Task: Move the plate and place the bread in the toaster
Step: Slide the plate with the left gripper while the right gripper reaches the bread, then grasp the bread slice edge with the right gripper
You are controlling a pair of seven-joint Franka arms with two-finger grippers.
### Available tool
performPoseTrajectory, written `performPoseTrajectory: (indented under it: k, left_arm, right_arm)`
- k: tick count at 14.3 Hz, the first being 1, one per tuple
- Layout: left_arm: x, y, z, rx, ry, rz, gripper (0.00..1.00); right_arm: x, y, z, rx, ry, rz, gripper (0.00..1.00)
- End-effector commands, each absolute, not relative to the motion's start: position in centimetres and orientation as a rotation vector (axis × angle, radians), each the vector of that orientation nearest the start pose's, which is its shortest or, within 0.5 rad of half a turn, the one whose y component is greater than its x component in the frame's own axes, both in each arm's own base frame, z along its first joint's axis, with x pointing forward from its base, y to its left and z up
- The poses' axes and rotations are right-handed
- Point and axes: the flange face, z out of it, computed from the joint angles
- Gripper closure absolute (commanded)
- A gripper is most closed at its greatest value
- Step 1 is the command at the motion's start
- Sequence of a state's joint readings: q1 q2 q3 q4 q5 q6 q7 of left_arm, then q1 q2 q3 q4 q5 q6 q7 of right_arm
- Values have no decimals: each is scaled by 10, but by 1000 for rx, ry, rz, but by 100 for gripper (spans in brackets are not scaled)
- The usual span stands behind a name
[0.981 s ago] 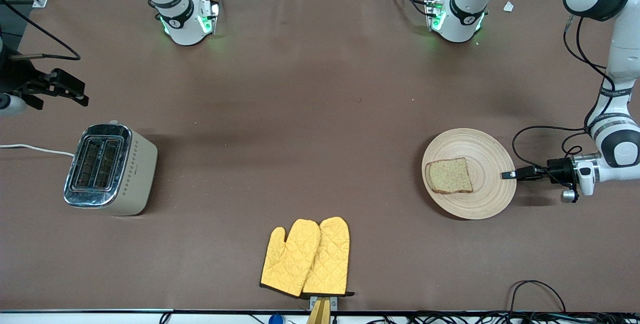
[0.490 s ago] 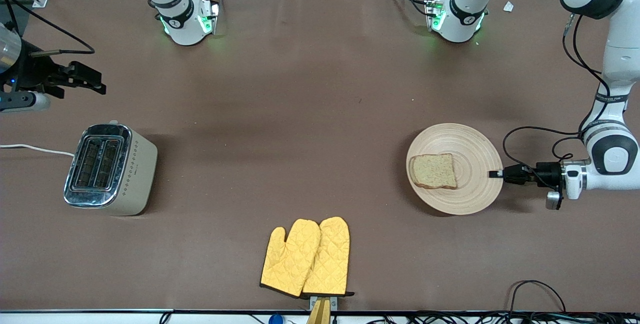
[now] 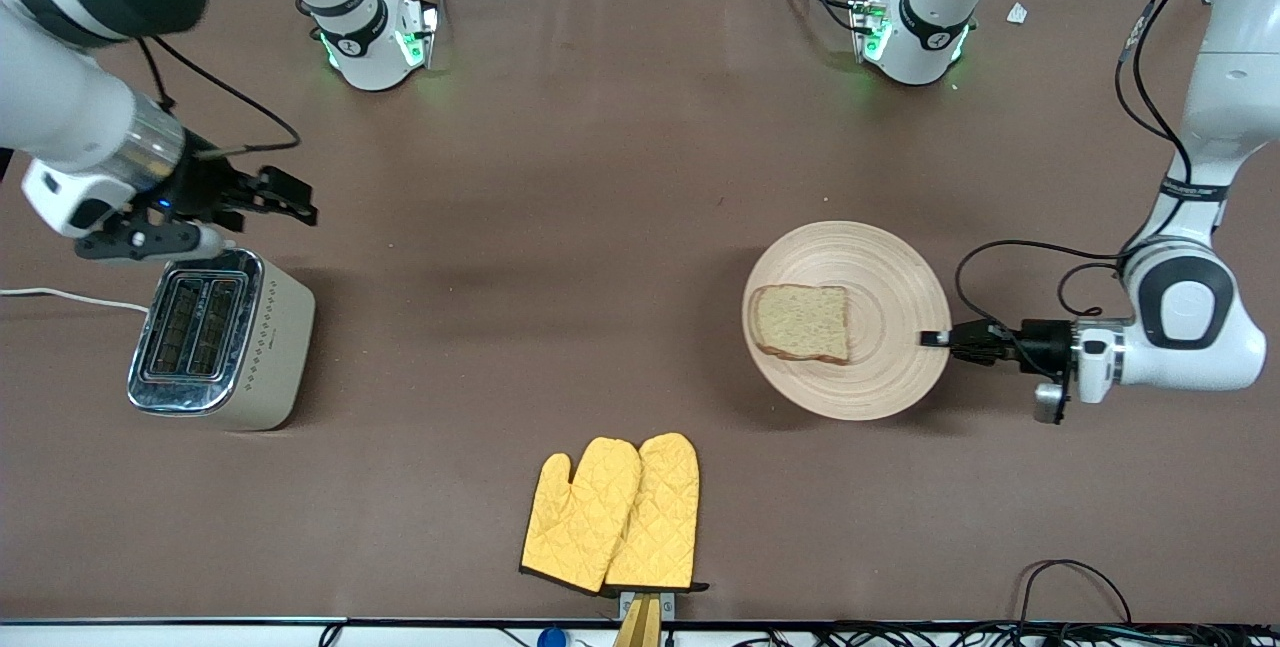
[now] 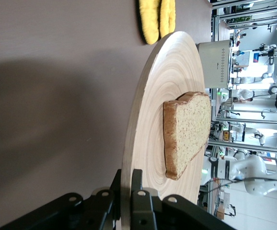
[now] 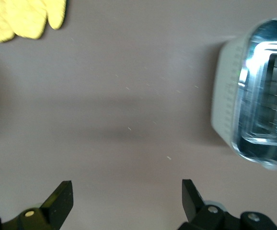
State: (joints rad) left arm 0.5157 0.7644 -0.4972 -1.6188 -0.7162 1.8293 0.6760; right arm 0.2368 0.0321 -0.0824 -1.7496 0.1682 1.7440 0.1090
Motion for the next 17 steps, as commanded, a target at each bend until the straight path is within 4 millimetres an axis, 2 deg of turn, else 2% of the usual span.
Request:
performPoseTrajectory:
  k: [1, 4, 6, 7, 8, 9, 12, 15, 17]
  left_arm:
    - [638, -71, 228, 2018, -212, -107, 100]
    - [622, -162, 202, 2026, -163, -97, 100]
    - [610, -220, 193, 2027, -131, -89, 100]
    - [604, -243, 191, 2031, -133, -85, 100]
    - [595, -265, 182, 2025, -124, -96, 100]
    - [588, -280, 176, 2020, -128, -95, 100]
    - [567, -315, 163, 2007, -157, -112, 100]
    - [555, -324, 134, 2007, -162, -133, 100]
    - [550, -330, 118, 2021, -166, -127, 100]
  right_arm:
    - [581, 124, 488, -2950, 1, 77, 0]
    - [599, 149, 449, -2940, -3, 52, 0]
    - [606, 163, 417, -2861, 101, 114, 0]
    - [610, 166, 409, -2860, 108, 89, 0]
    - [614, 181, 391, -2867, 105, 71, 0]
    - [615, 200, 373, -2874, 84, 47, 0]
    - [610, 234, 328, -2903, 24, 87, 0]
    - [602, 249, 297, -2921, 2, 126, 0]
    - [595, 264, 289, -2926, -31, 149, 2]
